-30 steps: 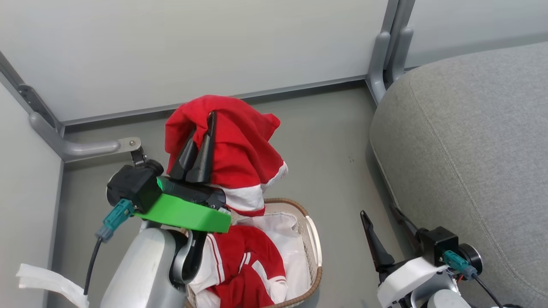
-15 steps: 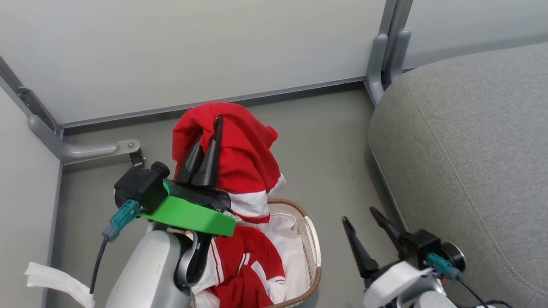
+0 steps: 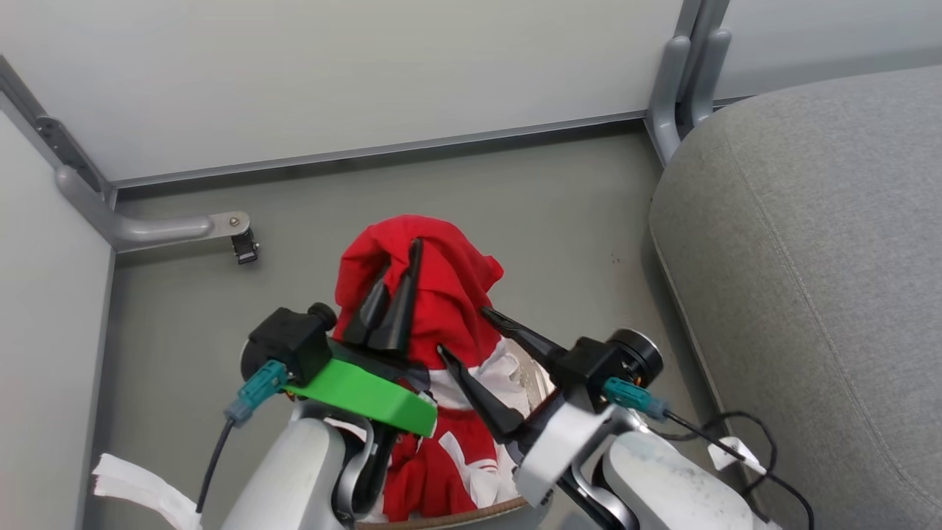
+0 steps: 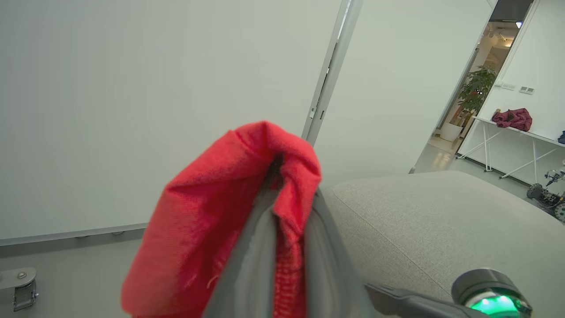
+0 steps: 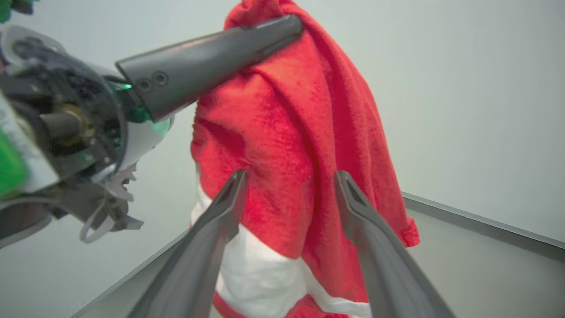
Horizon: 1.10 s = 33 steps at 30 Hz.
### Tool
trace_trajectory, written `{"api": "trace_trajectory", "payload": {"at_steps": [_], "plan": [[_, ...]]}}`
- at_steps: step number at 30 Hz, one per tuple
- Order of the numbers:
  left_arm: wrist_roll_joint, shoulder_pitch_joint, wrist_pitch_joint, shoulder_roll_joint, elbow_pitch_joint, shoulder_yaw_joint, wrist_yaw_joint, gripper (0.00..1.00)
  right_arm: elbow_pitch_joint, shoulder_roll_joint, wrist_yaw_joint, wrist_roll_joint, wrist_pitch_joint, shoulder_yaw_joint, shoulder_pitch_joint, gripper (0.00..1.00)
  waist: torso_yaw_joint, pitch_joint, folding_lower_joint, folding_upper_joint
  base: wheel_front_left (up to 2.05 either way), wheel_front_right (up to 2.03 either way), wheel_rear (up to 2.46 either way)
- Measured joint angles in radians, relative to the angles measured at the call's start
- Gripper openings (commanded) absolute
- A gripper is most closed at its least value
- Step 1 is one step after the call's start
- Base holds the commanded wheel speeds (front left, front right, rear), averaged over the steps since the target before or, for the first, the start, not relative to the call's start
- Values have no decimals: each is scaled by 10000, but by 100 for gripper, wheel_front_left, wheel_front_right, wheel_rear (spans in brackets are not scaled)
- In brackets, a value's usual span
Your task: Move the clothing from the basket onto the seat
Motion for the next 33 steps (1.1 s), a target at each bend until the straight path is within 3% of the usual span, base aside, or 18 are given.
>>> {"api": "trace_trajectory", "payload": {"at_steps": [10,15,16,18,22,23,24,25,33], "plan": [[-242,-111,0,-125,102,-775,0,0,1812,84,0,-107,0,794,-1405,100,625,134,0,0,0,0,0],[-529,-150,0,-140,113,-1137,-2,0,2052,119,0,290,0,1149,-1752,100,978,162,0,0,0,0,0],[-556,-159,0,-140,113,-1195,0,0,2109,115,0,347,0,1162,-1797,50,1046,164,0,0,0,0,0],[-627,-182,0,-144,113,-1319,0,0,2150,109,0,407,0,1154,-1890,0,1168,163,0,0,0,0,0],[-598,-165,0,-148,244,-1160,0,0,2046,119,2,430,0,922,-1805,0,1222,106,0,0,0,0,0],[-571,-136,0,-146,282,-1068,0,9,1988,117,0,408,0,859,-1730,0,1177,93,0,0,0,0,0],[-520,-107,0,-151,295,-991,0,35,1933,115,2,395,0,775,-1635,0,1122,83,0,0,0,0,0],[-487,-79,0,-153,316,-940,0,100,1873,117,0,380,0,692,-1573,0,1072,75,0,0,0,0,0],[428,145,0,-71,550,-660,-2,100,1191,115,2,104,0,-270,-968,0,345,83,0,0,0,0,0]]}}
